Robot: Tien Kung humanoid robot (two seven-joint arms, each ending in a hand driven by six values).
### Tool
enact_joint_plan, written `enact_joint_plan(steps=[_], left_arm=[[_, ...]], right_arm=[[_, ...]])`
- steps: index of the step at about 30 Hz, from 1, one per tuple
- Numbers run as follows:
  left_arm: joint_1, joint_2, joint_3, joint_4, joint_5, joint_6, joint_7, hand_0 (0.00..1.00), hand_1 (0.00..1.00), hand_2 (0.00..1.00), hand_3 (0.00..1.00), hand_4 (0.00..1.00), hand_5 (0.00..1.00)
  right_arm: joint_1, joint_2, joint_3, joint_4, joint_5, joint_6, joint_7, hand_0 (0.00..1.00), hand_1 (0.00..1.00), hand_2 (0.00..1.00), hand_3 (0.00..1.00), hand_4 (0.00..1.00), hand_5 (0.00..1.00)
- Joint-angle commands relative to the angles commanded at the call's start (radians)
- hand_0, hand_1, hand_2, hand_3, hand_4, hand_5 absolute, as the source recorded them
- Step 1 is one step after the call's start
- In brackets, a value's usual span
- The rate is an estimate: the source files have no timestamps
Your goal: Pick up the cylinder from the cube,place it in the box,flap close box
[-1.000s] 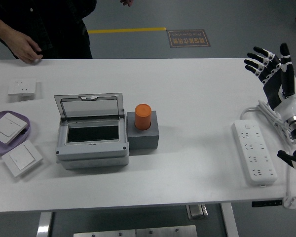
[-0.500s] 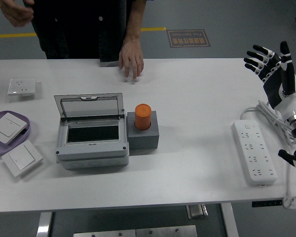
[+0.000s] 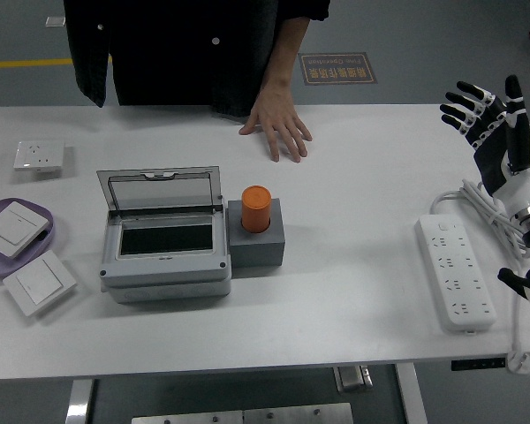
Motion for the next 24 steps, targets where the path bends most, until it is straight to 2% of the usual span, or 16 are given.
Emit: enact_joint_plan(steps=[6, 10, 14, 15, 20, 21, 24], left_arm=[[0.001, 0.002, 0.004, 0.001, -0.004, 0.0, 0.0, 0.659, 0.673, 0.601, 0.672, 0.692, 0.32], [-0.001, 0.001, 0.0, 0.001, -0.002, -0.002, 0.001, 0.66, 0.673, 0.601, 0.672, 0.692, 0.318], [-0.001, 0.001, -0.001, 0.002, -0.002, -0.003, 0.003, 0.66, 0.673, 0.601, 0.672, 0.692, 0.318], [-0.001, 0.001, -0.001, 0.002, -0.001, -0.003, 0.004, 0.66, 0.673, 0.601, 0.673, 0.693, 0.32], [-0.003, -0.001, -0.004, 0.001, 0.006, -0.004, 0.005, 0.66, 0.673, 0.601, 0.673, 0.693, 0.32], [-0.003, -0.001, -0.003, 0.001, 0.006, -0.004, 0.005, 0.66, 0.673, 0.602, 0.672, 0.693, 0.32], [-0.003, 0.002, 0.001, 0.001, 0.003, -0.004, 0.004, 0.66, 0.673, 0.602, 0.672, 0.693, 0.32]], right_arm=[[-0.004, 0.001, 0.004, -0.003, 0.005, -0.007, 0.008, 0.849, 0.754, 0.749, 0.734, 0.998, 0.998], [-0.002, 0.003, -0.015, -0.01, 0.012, -0.033, 0.038, 0.849, 0.754, 0.749, 0.738, 0.998, 0.998], [0.024, 0.006, -0.085, -0.027, 0.025, -0.082, 0.099, 0.849, 0.754, 0.749, 0.738, 0.998, 0.998], [0.034, 0.01, -0.104, -0.033, 0.025, -0.092, 0.11, 0.84, 0.759, 0.759, 0.786, 0.998, 0.998], [0.114, 0.052, -0.225, -0.082, 0.005, -0.134, 0.149, 0.84, 0.759, 0.759, 0.786, 0.998, 0.998], [0.127, 0.059, -0.247, -0.091, 0.003, -0.137, 0.153, 0.775, 0.746, 0.739, 0.783, 0.951, 0.524], [0.179, 0.092, -0.322, -0.136, -0.003, -0.145, 0.162, 0.775, 0.746, 0.739, 0.783, 0.951, 0.524]])
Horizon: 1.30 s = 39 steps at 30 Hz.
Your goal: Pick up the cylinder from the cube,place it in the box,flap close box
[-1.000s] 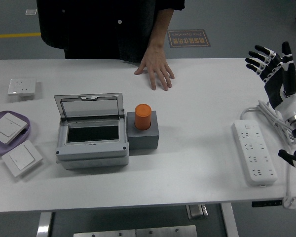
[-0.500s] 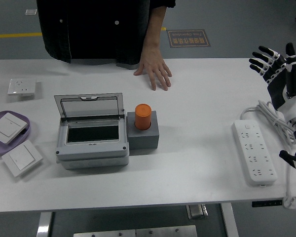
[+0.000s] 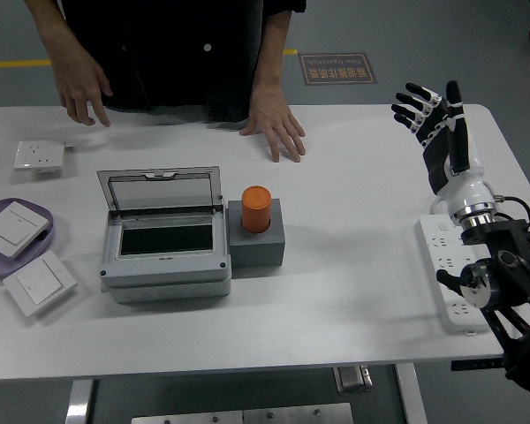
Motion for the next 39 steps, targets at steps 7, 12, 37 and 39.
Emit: enact_joint_plan(steps=[7, 12, 37, 39], left_arm=[[-0.004, 0.005, 0.003, 0.0, 0.001, -0.002, 0.001, 0.66, 0.673, 0.602, 0.673, 0.693, 0.32], [-0.008, 0.005, 0.005, 0.0, 0.0, -0.002, 0.003, 0.66, 0.673, 0.603, 0.673, 0.693, 0.321], [-0.014, 0.0, 0.017, -0.002, 0.0, 0.001, 0.006, 0.66, 0.673, 0.601, 0.672, 0.692, 0.32], [-0.015, 0.0, 0.018, -0.002, 0.001, 0.001, 0.006, 0.66, 0.673, 0.601, 0.672, 0.692, 0.319]], right_arm=[[0.109, 0.055, -0.173, -0.102, 0.026, -0.003, 0.012, 0.787, 0.752, 0.735, 0.774, 0.86, 0.302], [0.161, 0.081, -0.274, -0.165, 0.043, -0.002, 0.008, 0.797, 0.754, 0.731, 0.769, 0.831, 0.265], [0.268, 0.132, -0.529, -0.26, 0.059, 0.02, -0.015, 0.811, 0.75, 0.717, 0.753, 0.831, 0.291], [0.276, 0.133, -0.538, -0.275, 0.062, 0.022, -0.016, 0.813, 0.751, 0.712, 0.751, 0.832, 0.294]])
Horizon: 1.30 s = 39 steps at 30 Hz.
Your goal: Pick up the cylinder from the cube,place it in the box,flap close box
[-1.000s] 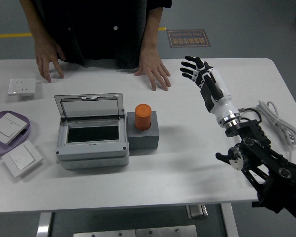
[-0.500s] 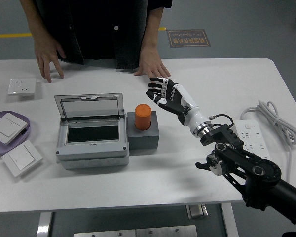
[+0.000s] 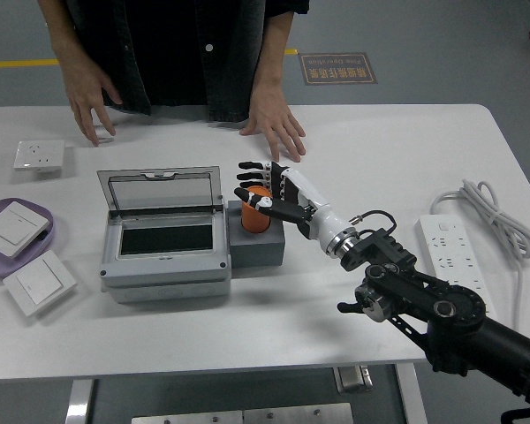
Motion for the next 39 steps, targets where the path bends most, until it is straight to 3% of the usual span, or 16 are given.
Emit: enact_joint_plan(steps=[23, 24, 39], left_arm=[[-0.008, -0.002, 0.012, -0.001, 0.004, 0.002, -0.002, 0.661, 0.673, 0.601, 0.672, 0.692, 0.318], [-0.009, -0.002, 0.011, -0.001, 0.006, 0.001, -0.002, 0.66, 0.673, 0.601, 0.671, 0.691, 0.318], [-0.01, -0.002, 0.01, -0.002, 0.009, 0.0, -0.005, 0.661, 0.673, 0.6, 0.669, 0.689, 0.316]], right_arm=[[0.026, 0.011, -0.066, -0.025, -0.039, -0.015, -0.017, 0.815, 0.753, 0.71, 0.772, 0.826, 0.273], [0.027, 0.011, -0.067, -0.025, -0.039, -0.015, -0.017, 0.817, 0.762, 0.726, 0.939, 0.791, 0.055], [0.03, 0.015, -0.087, -0.031, -0.038, -0.018, -0.025, 0.82, 0.765, 0.726, 0.961, 0.78, 0.045]])
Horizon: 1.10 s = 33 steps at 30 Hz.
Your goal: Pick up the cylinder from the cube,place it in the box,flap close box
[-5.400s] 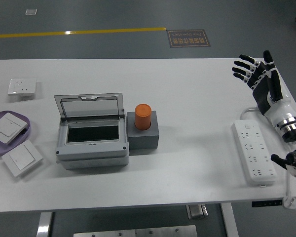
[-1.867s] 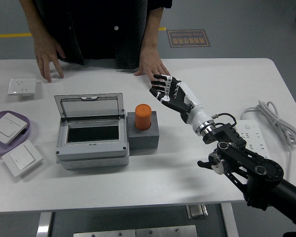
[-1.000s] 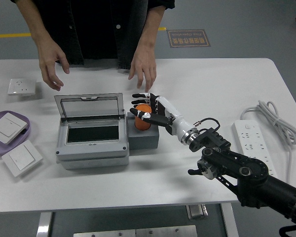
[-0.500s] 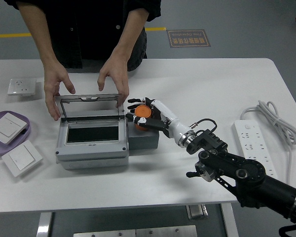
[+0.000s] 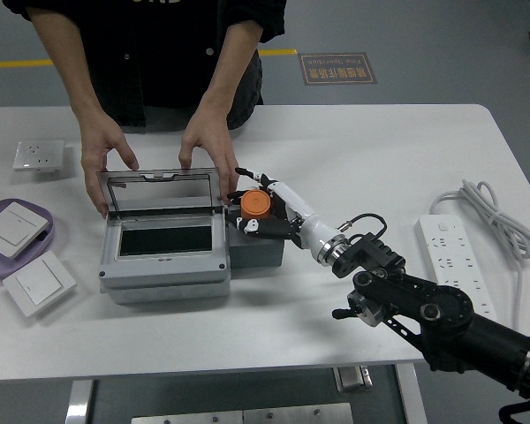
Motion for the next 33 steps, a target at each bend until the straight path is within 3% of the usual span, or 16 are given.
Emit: enact_joint_plan(steps=[14, 15, 20, 21, 26, 27, 32, 33], left_arm=[[-0.002, 0.0, -0.008, -0.001, 0.007, -0.001, -0.002, 0.66, 0.673, 0.6, 0.67, 0.686, 0.313], [-0.002, 0.0, -0.008, -0.001, 0.007, -0.001, -0.002, 0.66, 0.673, 0.6, 0.668, 0.686, 0.313], [-0.002, -0.001, -0.008, -0.001, 0.007, -0.001, -0.003, 0.66, 0.673, 0.6, 0.668, 0.686, 0.313], [-0.002, -0.001, -0.009, -0.001, 0.007, -0.001, -0.004, 0.66, 0.673, 0.6, 0.668, 0.686, 0.314], [-0.002, 0.0, -0.011, -0.001, 0.009, -0.001, -0.005, 0.66, 0.673, 0.6, 0.668, 0.686, 0.314], [-0.001, 0.0, -0.015, -0.001, 0.013, -0.001, -0.005, 0.66, 0.673, 0.601, 0.669, 0.685, 0.313], [-0.002, 0.001, -0.042, -0.003, 0.038, -0.002, -0.006, 0.66, 0.673, 0.601, 0.669, 0.685, 0.313], [-0.003, 0.001, -0.048, -0.004, 0.043, -0.003, -0.006, 0.661, 0.673, 0.601, 0.669, 0.685, 0.315]], right_arm=[[-0.002, -0.001, 0.003, 0.003, 0.041, -0.011, 0.013, 0.82, 0.766, 0.726, 0.963, 0.764, 0.041], [-0.002, -0.001, 0.004, 0.004, 0.042, -0.01, 0.013, 0.785, 0.743, 0.691, 0.758, 0.407, 0.028], [-0.003, -0.002, 0.006, 0.006, 0.046, -0.005, 0.006, 0.785, 0.743, 0.691, 0.758, 0.407, 0.028], [-0.003, -0.002, 0.005, 0.006, 0.045, -0.005, 0.004, 0.774, 0.683, 0.632, 0.605, 0.059, 0.002], [-0.004, -0.001, 0.003, 0.009, 0.028, -0.015, -0.009, 0.774, 0.683, 0.632, 0.605, 0.059, 0.002], [-0.004, -0.001, 0.002, 0.01, 0.023, -0.018, -0.012, 0.686, 0.597, 0.54, 0.412, 0.051, 0.002], [-0.003, -0.001, -0.003, 0.01, 0.016, -0.025, -0.019, 0.686, 0.597, 0.54, 0.412, 0.051, 0.002], [-0.003, -0.001, -0.004, 0.009, 0.017, -0.026, -0.019, 0.608, 0.518, 0.456, 0.32, 0.104, 0.002]])
